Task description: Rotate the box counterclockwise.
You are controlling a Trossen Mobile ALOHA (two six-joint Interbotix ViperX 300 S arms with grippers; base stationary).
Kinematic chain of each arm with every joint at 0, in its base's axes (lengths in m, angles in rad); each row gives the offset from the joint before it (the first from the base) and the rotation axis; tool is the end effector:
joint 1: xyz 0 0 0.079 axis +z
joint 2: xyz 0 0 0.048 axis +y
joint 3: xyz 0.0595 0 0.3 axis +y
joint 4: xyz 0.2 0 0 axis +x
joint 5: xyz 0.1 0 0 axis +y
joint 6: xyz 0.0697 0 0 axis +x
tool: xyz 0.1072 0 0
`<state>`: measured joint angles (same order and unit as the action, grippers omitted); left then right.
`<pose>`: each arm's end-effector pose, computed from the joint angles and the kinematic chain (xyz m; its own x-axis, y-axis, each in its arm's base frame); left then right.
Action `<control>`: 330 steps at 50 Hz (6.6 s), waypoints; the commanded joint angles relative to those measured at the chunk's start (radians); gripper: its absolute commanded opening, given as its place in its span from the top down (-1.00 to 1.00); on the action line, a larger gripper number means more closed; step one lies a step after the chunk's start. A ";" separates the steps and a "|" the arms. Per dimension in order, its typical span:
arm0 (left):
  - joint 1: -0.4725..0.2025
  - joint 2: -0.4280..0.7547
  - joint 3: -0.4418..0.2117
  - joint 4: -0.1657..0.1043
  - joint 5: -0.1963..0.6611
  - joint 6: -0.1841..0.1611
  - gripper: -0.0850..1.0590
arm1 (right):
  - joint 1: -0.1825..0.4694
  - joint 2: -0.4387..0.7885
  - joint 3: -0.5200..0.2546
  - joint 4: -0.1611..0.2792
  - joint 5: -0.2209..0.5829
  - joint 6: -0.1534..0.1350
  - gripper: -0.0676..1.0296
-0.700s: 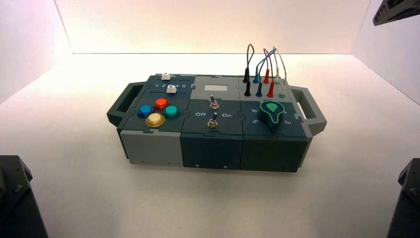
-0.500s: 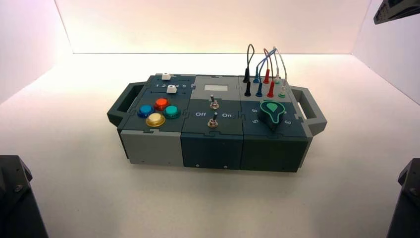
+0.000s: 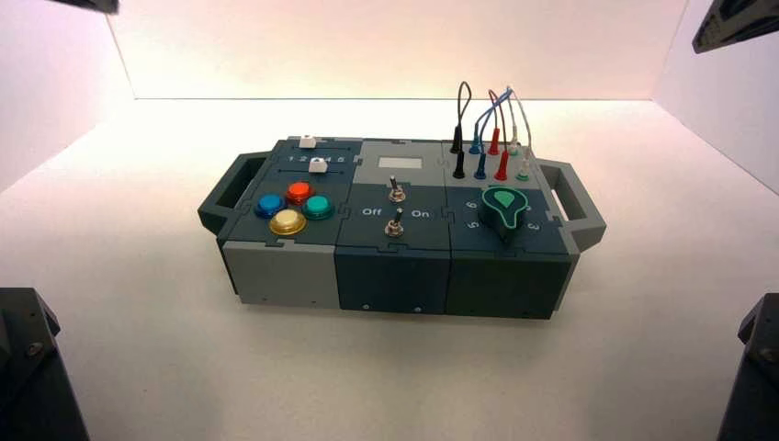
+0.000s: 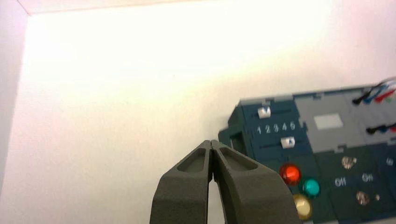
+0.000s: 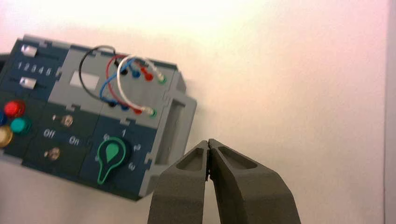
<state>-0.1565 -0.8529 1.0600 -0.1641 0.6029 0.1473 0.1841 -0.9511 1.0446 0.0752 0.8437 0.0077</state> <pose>0.2237 -0.0519 0.1807 0.6682 -0.1992 -0.7168 0.2270 0.9721 -0.0585 0.1887 0.0452 0.1795 0.5720 0.1636 -0.8038 -0.1695 0.9823 0.0793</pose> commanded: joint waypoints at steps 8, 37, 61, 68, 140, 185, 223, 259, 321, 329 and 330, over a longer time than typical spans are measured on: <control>-0.138 0.209 -0.118 0.002 0.112 0.017 0.91 | 0.091 0.091 -0.110 0.137 0.091 0.003 0.92; -0.215 0.359 -0.330 0.028 0.100 0.058 0.91 | 0.314 0.210 -0.101 0.414 0.169 0.014 0.92; -0.215 0.673 -0.492 0.023 0.011 0.058 0.91 | 0.322 0.186 -0.052 0.472 0.207 0.009 0.92; -0.215 0.761 -0.541 0.025 -0.015 0.058 0.91 | 0.322 0.181 -0.025 0.497 0.204 0.003 0.92; -0.215 1.134 -0.744 0.021 -0.031 0.110 0.91 | 0.522 0.759 -0.078 0.497 0.067 -0.066 0.92; -0.253 1.175 -0.727 0.002 0.002 0.124 0.91 | 0.522 0.959 -0.152 0.357 -0.117 -0.063 0.92; -0.287 1.197 -0.689 0.000 0.098 0.147 0.91 | 0.522 0.946 -0.117 0.314 -0.144 -0.029 0.92; -0.287 1.092 -0.586 0.002 0.175 0.184 0.91 | 0.442 1.014 -0.201 0.196 -0.130 0.018 0.92; -0.187 1.200 -0.650 0.018 0.054 0.288 0.91 | 0.430 0.991 -0.187 0.181 -0.158 0.025 0.92; -0.192 1.227 -0.647 0.014 0.077 0.301 0.91 | 0.430 0.989 -0.204 0.181 -0.160 0.025 0.92; -0.195 1.227 -0.647 0.014 0.080 0.304 0.91 | 0.428 0.989 -0.207 0.179 -0.160 0.025 0.92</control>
<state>-0.3329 0.3804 0.4065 -0.1442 0.6596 0.4387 0.6259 0.0614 0.8836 0.2608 0.7087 0.0307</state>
